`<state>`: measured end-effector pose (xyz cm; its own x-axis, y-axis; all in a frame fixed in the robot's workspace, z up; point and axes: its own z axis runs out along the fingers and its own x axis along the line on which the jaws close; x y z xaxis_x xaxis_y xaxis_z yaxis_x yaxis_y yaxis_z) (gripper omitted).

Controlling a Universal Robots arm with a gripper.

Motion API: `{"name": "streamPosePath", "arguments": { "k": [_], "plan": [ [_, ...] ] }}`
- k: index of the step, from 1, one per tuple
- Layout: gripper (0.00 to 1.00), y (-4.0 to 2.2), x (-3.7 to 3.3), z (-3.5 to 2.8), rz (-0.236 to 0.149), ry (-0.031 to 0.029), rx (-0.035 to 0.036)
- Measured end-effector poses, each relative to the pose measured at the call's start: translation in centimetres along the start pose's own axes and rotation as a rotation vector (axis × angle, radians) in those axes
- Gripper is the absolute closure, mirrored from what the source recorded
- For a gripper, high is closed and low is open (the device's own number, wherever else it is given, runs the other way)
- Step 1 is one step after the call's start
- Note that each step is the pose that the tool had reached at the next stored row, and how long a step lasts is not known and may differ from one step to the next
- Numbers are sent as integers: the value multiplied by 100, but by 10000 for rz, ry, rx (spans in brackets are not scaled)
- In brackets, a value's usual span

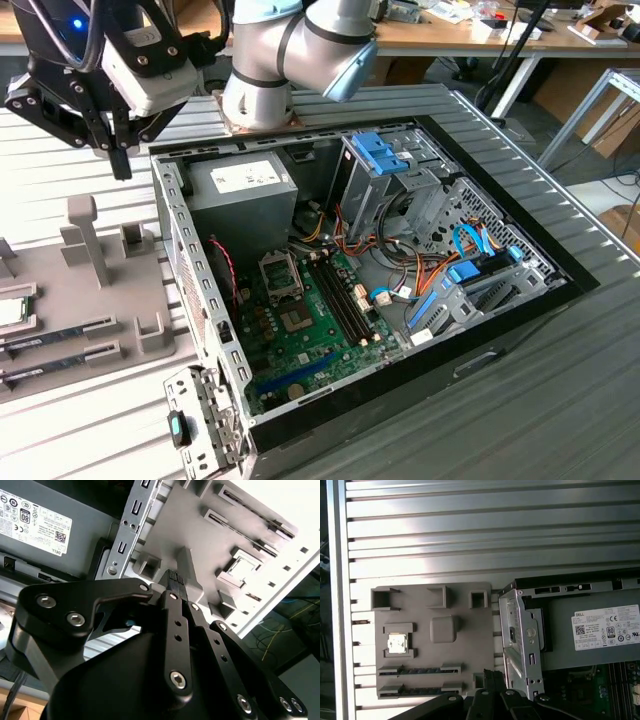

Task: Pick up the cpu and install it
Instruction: 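Reach for the cpu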

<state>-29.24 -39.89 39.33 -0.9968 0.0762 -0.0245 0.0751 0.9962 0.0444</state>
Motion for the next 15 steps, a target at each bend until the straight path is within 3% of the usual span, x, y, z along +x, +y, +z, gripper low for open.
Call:
{"name": "streamPosePath", "arguments": {
  "k": [15],
  "plan": [
    [89,-8,105,-3,0,1,0]
  ]
}}
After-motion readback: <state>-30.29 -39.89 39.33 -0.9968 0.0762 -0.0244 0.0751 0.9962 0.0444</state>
